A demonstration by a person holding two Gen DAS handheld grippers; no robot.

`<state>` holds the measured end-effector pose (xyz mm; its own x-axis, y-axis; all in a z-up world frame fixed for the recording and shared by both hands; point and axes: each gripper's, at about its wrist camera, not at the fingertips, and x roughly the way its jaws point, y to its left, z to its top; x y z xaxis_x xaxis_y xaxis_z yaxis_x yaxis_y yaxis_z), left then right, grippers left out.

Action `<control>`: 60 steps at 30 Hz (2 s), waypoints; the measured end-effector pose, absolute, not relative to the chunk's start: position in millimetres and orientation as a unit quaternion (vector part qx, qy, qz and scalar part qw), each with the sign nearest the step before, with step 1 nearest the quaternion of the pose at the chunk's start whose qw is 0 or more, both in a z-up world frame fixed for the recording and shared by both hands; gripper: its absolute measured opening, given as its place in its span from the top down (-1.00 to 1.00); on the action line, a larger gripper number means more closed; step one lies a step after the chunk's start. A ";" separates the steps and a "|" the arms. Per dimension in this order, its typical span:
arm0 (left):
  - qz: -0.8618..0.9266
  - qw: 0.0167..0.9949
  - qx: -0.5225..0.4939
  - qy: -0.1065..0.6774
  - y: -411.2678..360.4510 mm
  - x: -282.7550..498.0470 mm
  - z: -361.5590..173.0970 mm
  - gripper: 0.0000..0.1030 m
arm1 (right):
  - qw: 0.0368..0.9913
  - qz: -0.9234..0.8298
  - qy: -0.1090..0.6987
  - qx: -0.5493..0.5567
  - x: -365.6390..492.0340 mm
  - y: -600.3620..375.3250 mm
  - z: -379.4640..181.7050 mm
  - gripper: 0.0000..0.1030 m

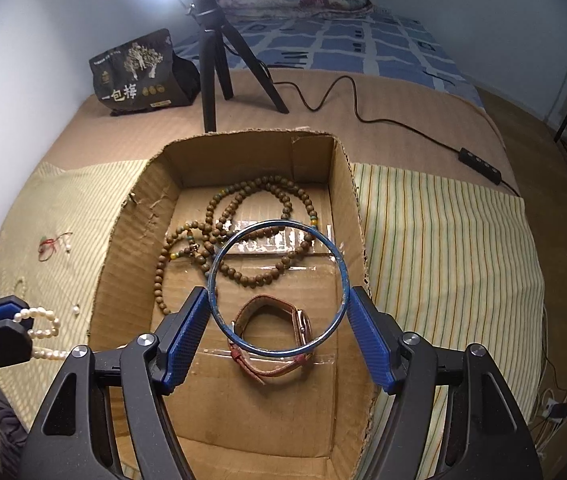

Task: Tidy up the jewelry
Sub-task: 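Open both grippers to drop the bangle and pearl necklace into the box, then move the left gripper to the cream bead bracelet while the right gripper approaches a pearl earring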

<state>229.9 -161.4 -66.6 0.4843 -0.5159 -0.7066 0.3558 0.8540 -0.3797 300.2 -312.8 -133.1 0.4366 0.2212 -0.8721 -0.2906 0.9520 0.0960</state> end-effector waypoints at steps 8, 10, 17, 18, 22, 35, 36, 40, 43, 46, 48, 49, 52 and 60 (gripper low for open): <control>-0.254 0.853 -0.093 0.446 -159.3 233.7 -67.7 0.90 | 0.843 0.151 0.515 -0.036 303.0 -309.9 -137.0 -0.37; -0.252 0.853 -0.092 0.447 -157.6 232.9 -67.2 0.89 | 0.843 0.149 0.515 -0.037 303.3 -309.6 -137.4 -0.37; -0.244 0.859 -0.091 0.441 -146.4 226.5 -61.3 0.89 | 0.849 0.144 0.507 -0.036 300.6 -309.9 -129.3 -0.37; -0.242 0.861 -0.090 0.439 -143.9 225.0 -60.0 0.89 | 0.850 0.144 0.506 -0.036 299.7 -309.2 -127.9 -0.37; -0.233 0.867 -0.084 0.433 -134.0 219.9 -55.5 0.89 | 0.853 0.148 0.500 -0.033 295.9 -305.7 -120.5 -0.37; -0.176 0.894 -0.073 0.405 -71.1 201.3 -37.5 0.33 | 0.870 0.158 0.467 -0.019 278.3 -273.1 -84.9 -0.37; -0.172 0.896 -0.073 0.404 -64.3 199.8 -36.5 0.33 | 0.871 0.159 0.465 -0.018 277.0 -269.8 -82.5 -0.37; -0.149 0.901 -0.075 0.400 -31.9 193.0 -33.6 0.33 | 0.872 0.177 0.456 -0.014 271.4 -250.9 -74.3 -0.38; -0.130 0.903 -0.083 0.400 -5.7 190.0 -33.3 0.33 | 0.871 0.187 0.454 -0.020 267.4 -235.7 -70.9 -0.37; -0.111 0.905 -0.091 0.401 19.8 186.9 -34.8 0.33 | 0.868 0.203 0.453 -0.030 263.6 -217.9 -69.9 -0.37; -0.097 0.905 -0.097 0.403 37.8 184.2 -36.7 0.33 | 0.865 0.212 0.454 -0.031 261.3 -207.4 -70.1 -0.37; -0.091 0.905 -0.099 0.404 45.2 182.8 -37.4 0.33 | 0.863 0.218 0.455 -0.032 260.1 -202.2 -70.7 -0.37; -0.073 0.903 -0.110 0.409 72.1 178.0 -43.6 0.33 | 0.857 0.234 0.458 -0.033 255.1 -188.9 -73.9 -0.37; -0.046 0.887 -0.135 0.440 126.9 164.2 -70.2 0.33 | 0.838 0.261 0.476 -0.053 241.3 -155.7 -93.9 -0.37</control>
<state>164.2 126.9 -70.2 0.6093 -0.2007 -0.7671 -0.0365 0.9593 -0.2800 241.3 -155.7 -93.9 0.4115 0.3865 -0.8254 -0.4872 0.8587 0.1591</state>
